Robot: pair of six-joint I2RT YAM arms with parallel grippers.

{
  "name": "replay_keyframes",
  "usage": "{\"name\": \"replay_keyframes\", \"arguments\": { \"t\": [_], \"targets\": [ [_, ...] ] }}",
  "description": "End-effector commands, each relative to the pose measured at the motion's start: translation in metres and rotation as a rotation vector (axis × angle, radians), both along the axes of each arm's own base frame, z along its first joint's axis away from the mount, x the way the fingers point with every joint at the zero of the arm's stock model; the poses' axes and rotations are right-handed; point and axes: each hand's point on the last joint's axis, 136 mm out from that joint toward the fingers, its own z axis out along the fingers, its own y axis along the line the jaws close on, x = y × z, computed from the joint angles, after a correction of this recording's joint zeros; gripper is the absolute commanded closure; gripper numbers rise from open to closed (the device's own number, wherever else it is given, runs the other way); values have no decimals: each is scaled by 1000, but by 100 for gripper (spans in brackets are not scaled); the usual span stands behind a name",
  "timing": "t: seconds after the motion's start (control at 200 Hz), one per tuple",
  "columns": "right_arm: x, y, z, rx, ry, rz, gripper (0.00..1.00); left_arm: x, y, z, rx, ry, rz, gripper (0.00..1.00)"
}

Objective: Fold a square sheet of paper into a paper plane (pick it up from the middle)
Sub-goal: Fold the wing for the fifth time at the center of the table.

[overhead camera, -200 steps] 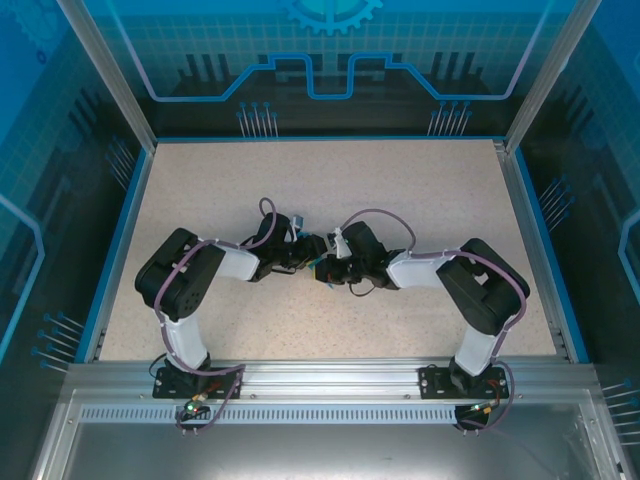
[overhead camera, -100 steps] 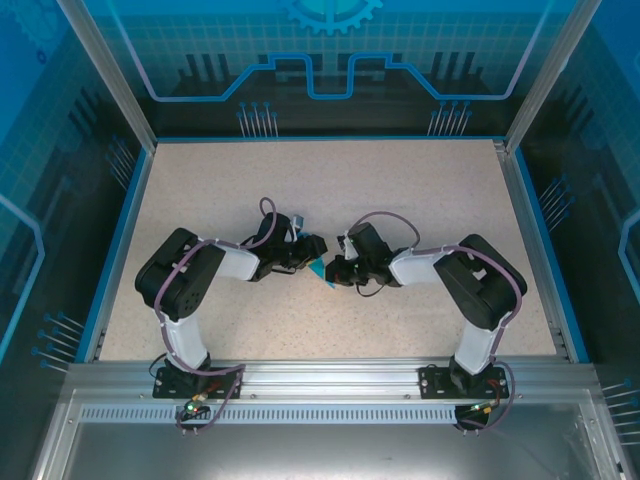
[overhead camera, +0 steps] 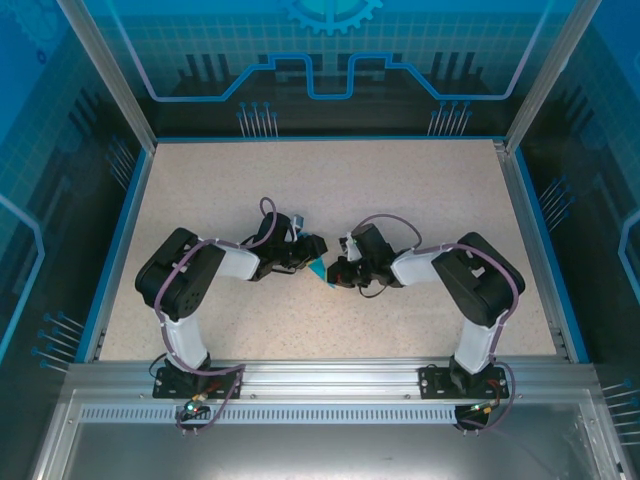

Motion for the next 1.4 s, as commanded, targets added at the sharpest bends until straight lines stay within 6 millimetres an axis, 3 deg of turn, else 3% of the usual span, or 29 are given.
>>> {"name": "replay_keyframes", "arguments": {
  "t": [0.0,0.21,0.445,0.545,0.56,0.765,0.895,1.07,1.245,1.39],
  "targets": [
    [-36,-21,-13,-57,130,26,96,-16,17,-40,94,124,18,56],
    [-9,3,24,69,78,-18,94,-17,17,-40,92,125,16,56],
    [21,26,20,102,111,-109,94,-18,17,-41,88,134,16,56],
    [20,25,11,74,139,-132,94,-18,16,-40,87,135,14,56],
    [26,29,17,77,128,-128,94,-18,16,-40,87,135,15,56],
    [10,6,-25,-120,220,-166,94,-17,16,-40,88,133,15,56],
    [0,-3,-31,-136,222,-156,93,-18,17,-41,97,132,14,56],
    [2,-4,-10,-90,175,-132,92,-19,18,-41,104,131,13,56],
    [-2,16,27,12,97,-38,91,-18,17,-40,102,132,10,56],
    [-9,27,29,11,94,-1,91,-17,17,-41,100,134,10,57]
  ]
}}
